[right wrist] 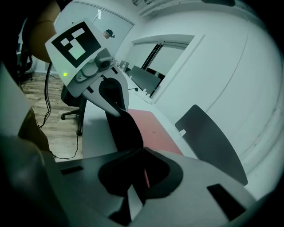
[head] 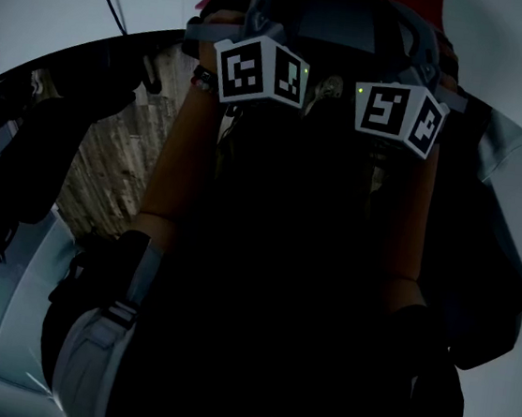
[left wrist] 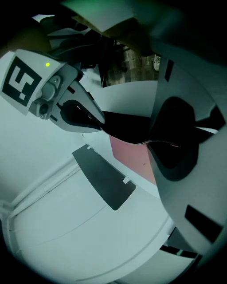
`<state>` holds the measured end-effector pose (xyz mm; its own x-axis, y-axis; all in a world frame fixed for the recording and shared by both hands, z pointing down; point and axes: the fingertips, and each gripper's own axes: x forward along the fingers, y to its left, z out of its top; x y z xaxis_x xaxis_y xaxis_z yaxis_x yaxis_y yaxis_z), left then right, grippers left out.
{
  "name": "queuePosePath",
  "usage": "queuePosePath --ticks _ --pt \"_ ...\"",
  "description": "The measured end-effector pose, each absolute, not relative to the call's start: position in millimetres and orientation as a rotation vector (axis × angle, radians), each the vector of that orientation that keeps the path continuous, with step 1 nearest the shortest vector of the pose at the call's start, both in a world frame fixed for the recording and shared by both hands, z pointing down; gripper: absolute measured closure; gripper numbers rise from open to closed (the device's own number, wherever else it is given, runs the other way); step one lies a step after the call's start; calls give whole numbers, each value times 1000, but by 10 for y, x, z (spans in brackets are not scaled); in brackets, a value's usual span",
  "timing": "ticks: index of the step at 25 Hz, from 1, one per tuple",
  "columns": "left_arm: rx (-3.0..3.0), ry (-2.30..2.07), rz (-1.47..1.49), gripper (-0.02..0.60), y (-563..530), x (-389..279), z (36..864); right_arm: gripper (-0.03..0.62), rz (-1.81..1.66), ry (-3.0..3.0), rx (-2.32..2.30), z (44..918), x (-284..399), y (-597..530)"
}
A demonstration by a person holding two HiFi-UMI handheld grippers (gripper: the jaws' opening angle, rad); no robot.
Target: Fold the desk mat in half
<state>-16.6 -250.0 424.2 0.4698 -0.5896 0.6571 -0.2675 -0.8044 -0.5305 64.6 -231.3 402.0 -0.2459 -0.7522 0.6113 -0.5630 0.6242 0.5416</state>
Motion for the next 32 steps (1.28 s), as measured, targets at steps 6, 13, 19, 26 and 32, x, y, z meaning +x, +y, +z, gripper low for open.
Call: queuePosePath --ticks 6,13,19,26,32 --pt "-2363 752 -1285 552 -2742 -125 4223 554 -274 -1950 1031 3987 685 -2514" --pt "-2320 808 -1342 552 -3104 -55 4185 554 -306 -1998 992 3970 771 -2939" --pt "-2281 855 -1381 552 -3407 -1 4199 553 -306 -2033 961 4005 830 -3248" --pt "-2248 914 -1406 553 -3710 60 4135 553 -328 -2070 942 3962 892 -3543" --pt "-2240 935 -1397 552 -3880 119 4116 553 -319 -2069 969 3956 952 -3695"
